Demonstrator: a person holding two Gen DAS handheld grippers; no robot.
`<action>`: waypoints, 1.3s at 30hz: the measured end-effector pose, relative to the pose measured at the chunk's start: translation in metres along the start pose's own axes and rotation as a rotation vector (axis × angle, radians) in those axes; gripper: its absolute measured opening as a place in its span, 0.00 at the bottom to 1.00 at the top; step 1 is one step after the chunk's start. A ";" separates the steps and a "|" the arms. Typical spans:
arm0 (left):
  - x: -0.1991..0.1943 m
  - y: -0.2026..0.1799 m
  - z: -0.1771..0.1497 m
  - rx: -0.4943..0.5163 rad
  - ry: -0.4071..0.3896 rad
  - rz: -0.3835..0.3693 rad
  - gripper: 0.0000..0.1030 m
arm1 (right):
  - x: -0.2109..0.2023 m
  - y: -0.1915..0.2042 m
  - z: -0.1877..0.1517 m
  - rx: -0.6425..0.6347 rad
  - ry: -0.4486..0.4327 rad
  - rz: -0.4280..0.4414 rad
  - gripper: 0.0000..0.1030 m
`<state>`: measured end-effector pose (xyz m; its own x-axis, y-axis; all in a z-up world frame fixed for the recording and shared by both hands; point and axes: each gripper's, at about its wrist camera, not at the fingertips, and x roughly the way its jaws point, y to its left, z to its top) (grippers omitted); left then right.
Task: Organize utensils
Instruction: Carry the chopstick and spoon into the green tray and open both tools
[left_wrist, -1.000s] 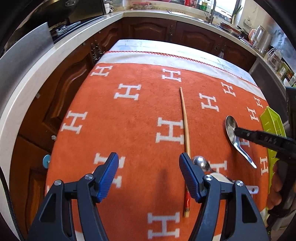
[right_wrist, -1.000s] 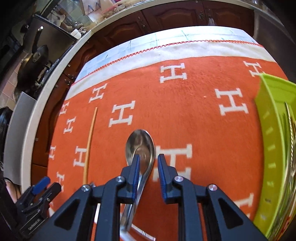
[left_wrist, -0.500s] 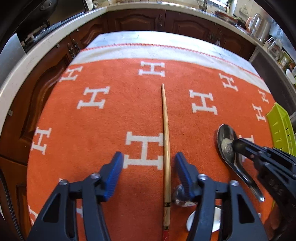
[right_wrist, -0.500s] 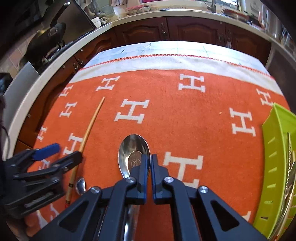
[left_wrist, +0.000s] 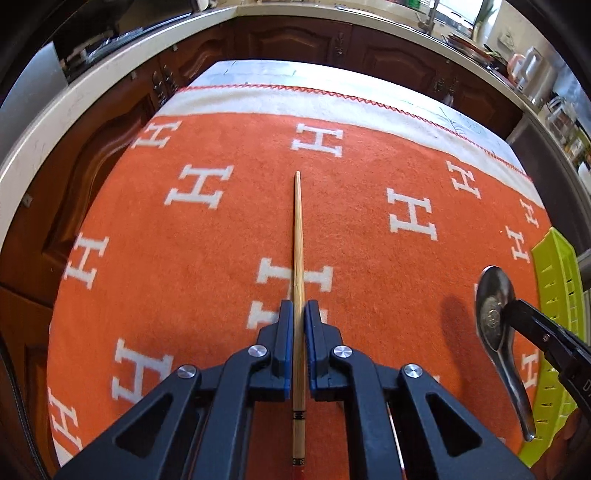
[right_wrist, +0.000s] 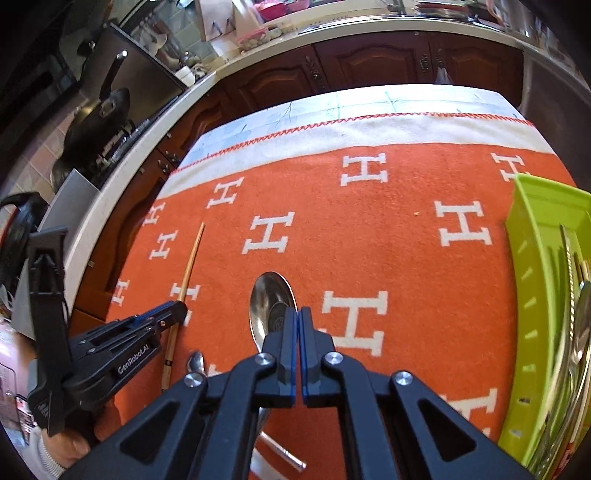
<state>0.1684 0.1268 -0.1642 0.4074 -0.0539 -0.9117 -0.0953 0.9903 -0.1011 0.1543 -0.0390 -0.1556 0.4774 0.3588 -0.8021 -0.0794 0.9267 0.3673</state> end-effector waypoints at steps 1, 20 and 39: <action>-0.003 0.001 -0.001 -0.004 0.002 -0.005 0.04 | -0.005 -0.002 -0.001 0.009 -0.008 0.006 0.01; -0.107 -0.146 -0.032 0.184 0.036 -0.319 0.04 | -0.153 -0.058 -0.038 0.091 -0.246 -0.075 0.01; -0.082 -0.284 -0.054 0.323 0.092 -0.326 0.04 | -0.185 -0.156 -0.058 0.174 -0.273 -0.322 0.01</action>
<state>0.1127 -0.1572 -0.0824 0.2859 -0.3657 -0.8857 0.3176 0.9082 -0.2725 0.0275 -0.2435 -0.0922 0.6690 -0.0090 -0.7432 0.2480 0.9454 0.2117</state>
